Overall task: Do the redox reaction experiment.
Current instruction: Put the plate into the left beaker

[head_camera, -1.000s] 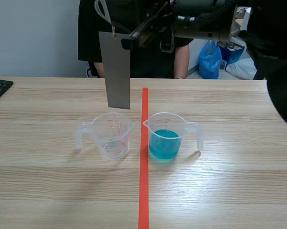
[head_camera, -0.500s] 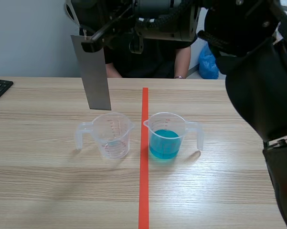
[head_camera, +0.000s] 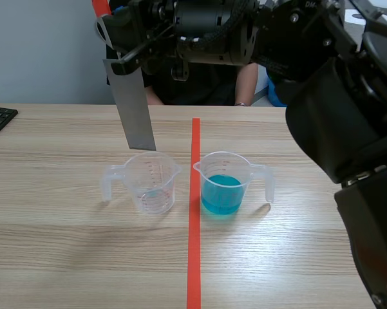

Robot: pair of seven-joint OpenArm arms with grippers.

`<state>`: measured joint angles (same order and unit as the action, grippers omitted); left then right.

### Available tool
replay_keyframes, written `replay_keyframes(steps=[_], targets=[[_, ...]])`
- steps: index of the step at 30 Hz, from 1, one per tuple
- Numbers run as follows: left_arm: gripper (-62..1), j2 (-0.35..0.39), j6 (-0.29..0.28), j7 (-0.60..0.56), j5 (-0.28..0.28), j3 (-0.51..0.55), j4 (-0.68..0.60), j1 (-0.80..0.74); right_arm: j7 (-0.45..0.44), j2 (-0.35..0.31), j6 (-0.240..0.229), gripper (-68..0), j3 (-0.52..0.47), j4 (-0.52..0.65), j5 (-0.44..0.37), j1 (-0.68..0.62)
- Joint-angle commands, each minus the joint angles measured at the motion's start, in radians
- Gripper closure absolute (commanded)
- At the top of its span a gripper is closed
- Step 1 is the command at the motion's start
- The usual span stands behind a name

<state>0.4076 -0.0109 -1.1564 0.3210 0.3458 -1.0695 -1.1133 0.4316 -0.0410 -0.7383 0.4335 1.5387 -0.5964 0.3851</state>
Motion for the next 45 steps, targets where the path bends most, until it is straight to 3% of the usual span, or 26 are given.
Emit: replay_keyframes(steps=[1, 7, 18, 26, 45], targets=[[-3.9, 0.003, 0.001, -0.014, -0.010, 0.004, -0.005, -0.003, -0.028, 0.006, -0.007, -1.6, 0.000, -0.006, -0.008, 0.031], [-3.9, 0.003, 0.001, -0.014, -0.010, 0.004, -0.005, -0.003, -0.054, 0.006, -0.007, -1.5, 0.000, -0.063, -0.003, 0.031], [-3.9, 0.003, 0.001, -0.010, -0.010, 0.004, -0.005, 0.000, -0.193, 0.005, -0.007, -1.5, 0.046, -0.183, 0.108, 0.031], [-3.9, 0.003, 0.001, -0.010, -0.010, 0.004, -0.005, 0.000, -0.349, 0.005, -0.007, -1.5, 0.054, -0.305, 0.214, 0.031], [-3.9, 0.003, 0.001, -0.006, -0.010, 0.004, -0.005, 0.003, -0.563, 0.005, -0.007, -1.5, 0.054, -0.443, 0.425, 0.030]])
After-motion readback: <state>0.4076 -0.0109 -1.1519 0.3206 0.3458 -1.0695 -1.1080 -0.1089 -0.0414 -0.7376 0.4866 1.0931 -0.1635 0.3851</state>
